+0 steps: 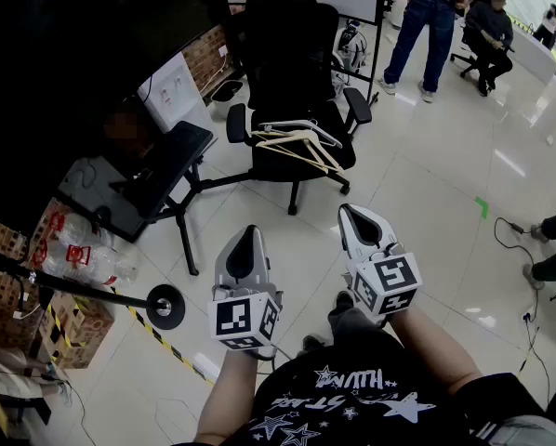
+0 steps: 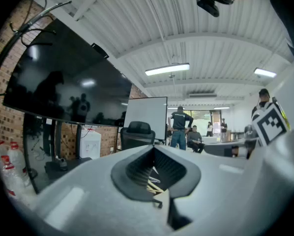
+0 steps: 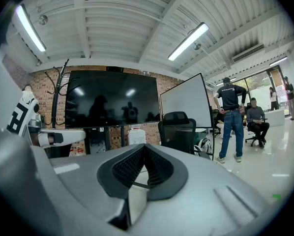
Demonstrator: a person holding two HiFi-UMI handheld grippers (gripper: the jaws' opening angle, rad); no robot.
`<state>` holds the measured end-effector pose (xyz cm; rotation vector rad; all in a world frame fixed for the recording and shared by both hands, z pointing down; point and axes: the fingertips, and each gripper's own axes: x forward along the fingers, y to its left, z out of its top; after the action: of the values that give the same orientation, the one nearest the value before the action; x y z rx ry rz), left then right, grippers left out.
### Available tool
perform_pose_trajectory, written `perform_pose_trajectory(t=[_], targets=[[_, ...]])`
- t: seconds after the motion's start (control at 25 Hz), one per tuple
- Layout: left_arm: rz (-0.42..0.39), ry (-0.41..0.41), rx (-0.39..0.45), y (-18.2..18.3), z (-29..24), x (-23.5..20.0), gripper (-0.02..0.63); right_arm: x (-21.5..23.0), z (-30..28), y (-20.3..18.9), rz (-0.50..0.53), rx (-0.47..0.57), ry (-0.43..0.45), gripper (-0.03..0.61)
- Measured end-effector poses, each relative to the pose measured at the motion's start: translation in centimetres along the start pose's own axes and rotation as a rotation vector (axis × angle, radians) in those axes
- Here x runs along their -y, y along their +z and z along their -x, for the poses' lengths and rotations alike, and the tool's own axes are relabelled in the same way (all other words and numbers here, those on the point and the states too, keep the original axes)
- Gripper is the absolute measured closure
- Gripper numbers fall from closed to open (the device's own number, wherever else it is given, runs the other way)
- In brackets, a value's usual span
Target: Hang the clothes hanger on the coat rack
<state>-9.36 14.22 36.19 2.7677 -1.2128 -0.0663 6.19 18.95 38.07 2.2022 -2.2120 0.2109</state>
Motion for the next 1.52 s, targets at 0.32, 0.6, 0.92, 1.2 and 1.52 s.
perform_pose_trajectory(t=[0.32,0.6,0.92,1.2,1.52], targets=[[-0.029,0.016,0.006,0.4,-3.8,-1.3,0.609,3.8,-4.1,0.2,-0.017,0.021,-0.028,0.572],[-0.044,0.033,0.011,0.8,-11.3,-2.7,0.609,9.1,-11.1,-0.2,-0.035,0.013,-0.032,0.572],[0.007,0.022,-0.006,-0.4,-22.5,-3.5,0.609,16.2,-20.5,-0.6,-0.03,-0.017,-0.02,0.572],[-0.018,0.019,-0.067,-2.4,-30.5,-4.1,0.609,21.4,-26.0,-1.3,-0.044,-0.043,-0.011,0.572],[0.008,-0.009,-0.114,-5.5,-35.8,-4.3,0.609,23.9,-28.9,-5.2,-0.087,-0.121,-0.031,0.572]])
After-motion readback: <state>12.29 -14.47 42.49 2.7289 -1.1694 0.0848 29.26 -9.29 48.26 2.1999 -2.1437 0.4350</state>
